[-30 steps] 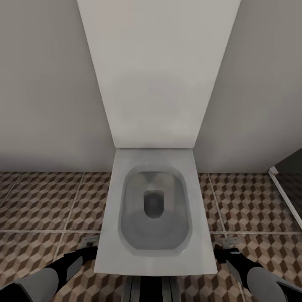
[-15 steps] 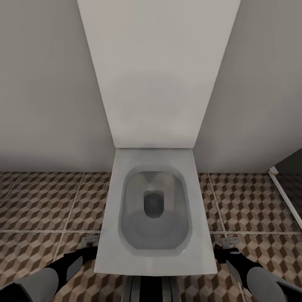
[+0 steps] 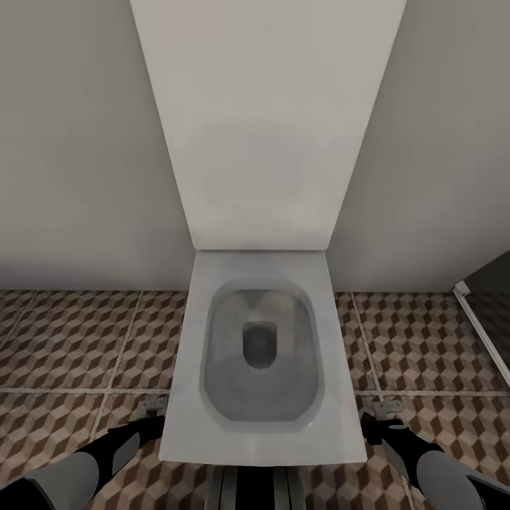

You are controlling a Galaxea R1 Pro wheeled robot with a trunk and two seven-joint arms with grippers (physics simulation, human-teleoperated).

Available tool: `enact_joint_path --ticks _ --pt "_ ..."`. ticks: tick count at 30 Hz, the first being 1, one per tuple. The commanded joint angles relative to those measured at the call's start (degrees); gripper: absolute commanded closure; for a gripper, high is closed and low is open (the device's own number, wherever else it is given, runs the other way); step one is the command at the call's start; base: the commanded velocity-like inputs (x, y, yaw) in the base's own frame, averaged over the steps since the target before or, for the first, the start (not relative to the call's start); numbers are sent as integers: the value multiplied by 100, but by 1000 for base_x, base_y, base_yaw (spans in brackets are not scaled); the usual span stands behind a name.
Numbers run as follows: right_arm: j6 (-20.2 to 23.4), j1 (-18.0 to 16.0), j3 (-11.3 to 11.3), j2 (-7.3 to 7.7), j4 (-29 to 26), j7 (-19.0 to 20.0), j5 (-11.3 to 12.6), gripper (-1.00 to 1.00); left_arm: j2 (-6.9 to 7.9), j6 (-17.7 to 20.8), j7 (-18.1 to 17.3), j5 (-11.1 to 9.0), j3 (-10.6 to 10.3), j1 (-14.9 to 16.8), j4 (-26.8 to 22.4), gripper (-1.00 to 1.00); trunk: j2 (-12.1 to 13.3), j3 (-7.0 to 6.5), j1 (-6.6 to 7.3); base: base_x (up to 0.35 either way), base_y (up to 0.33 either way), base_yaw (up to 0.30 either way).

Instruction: Take the four mousetraps from the cabinet in the bathroom and place them on the bathroom floor. Make sure all four end up on the same floor surface, and ensure that at least two of them are either under or directly next to the same bathroom sink.

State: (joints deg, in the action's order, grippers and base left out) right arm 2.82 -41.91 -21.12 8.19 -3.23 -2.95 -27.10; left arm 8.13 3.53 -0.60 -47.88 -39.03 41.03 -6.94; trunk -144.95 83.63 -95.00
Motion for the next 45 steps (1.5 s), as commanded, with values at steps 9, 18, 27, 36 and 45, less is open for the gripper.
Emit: enact_joint_path --ticks 9,18,27,36,45 --pt "25 -2 -41 -20 10 -12 -55 100 4 25 -10 -26 -18 1 -9 100 -1 3 1 0 0 0" --pt "-10 -2 -41 -18 23 -12 -56 100 7 25 -10 -28 -6 1 -9 100 -1 3 1 0 0 0" --pt "-18 -2 -41 -11 24 -12 -58 100 5 25 -10 -28 -8 1 -9 100 -1 3 1 0 0 0" --pt "-20 -2 -39 -11 24 -12 -58 100 9 25 -10 -28 -8 1 -9 100 -1 3 1 0 0 0" --pt "-19 -2 -39 -11 24 -12 -58 100 5 25 -10 -28 -8 1 -7 100 -1 3 1 0 0 0"
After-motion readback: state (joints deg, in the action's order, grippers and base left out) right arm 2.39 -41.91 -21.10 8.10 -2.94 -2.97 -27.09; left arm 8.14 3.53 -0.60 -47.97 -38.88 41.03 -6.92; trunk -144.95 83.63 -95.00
